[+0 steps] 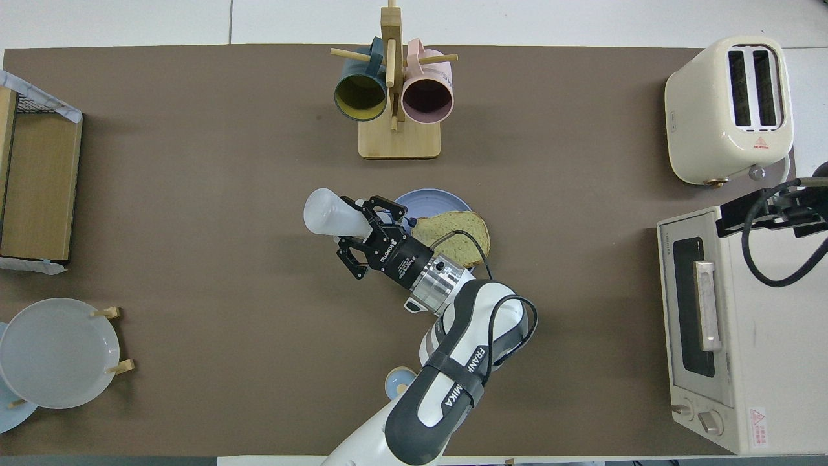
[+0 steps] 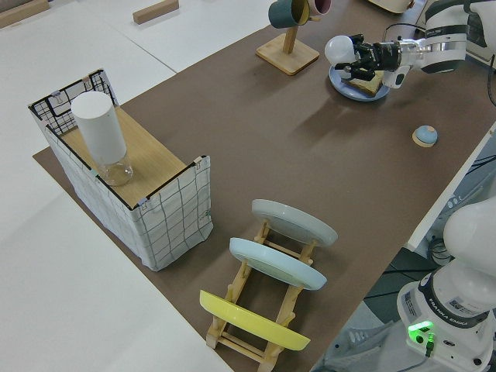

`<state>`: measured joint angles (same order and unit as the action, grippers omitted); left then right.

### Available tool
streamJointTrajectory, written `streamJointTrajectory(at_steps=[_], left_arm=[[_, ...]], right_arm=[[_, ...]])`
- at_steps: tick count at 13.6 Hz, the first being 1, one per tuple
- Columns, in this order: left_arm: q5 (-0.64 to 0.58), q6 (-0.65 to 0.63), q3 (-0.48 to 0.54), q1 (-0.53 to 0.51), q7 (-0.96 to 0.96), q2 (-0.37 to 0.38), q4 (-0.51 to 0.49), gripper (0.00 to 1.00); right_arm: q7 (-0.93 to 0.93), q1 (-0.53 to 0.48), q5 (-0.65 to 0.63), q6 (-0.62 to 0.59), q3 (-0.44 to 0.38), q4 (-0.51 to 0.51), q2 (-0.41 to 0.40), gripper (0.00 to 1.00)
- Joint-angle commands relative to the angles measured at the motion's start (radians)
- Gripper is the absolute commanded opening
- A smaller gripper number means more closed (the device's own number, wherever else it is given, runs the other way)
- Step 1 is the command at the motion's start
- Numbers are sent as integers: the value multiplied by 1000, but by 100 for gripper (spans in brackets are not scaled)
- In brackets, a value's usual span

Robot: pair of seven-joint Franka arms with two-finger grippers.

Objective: Put bread on plate and add seasoning

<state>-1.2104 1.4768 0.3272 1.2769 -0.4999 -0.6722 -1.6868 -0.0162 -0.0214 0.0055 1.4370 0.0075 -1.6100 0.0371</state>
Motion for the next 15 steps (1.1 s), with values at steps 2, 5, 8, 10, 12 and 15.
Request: streamJointTrajectory(at_steps=[2, 5, 8, 10, 12, 15], left_arm=[[11, -36, 3, 38, -6, -10, 42, 0], [-3, -17, 3, 21, -6, -10, 41, 0], [-49, 5, 3, -40, -6, -15, 41, 0], [-80, 8, 3, -71, -6, -20, 44, 0], [-80, 4, 3, -70, -8, -20, 53, 0], [-48, -15, -7, -18, -11, -20, 73, 0]], right_arm=[[12, -15, -4, 0, 12, 13, -8, 100], [12, -17, -4, 0, 9, 15, -10, 100], [10, -26, -1, 2, 0, 15, -8, 100], [18, -26, -1, 0, 3, 15, -8, 100], [18, -26, -1, 0, 3, 15, -6, 100], [18, -25, -1, -1, 3, 13, -6, 100]])
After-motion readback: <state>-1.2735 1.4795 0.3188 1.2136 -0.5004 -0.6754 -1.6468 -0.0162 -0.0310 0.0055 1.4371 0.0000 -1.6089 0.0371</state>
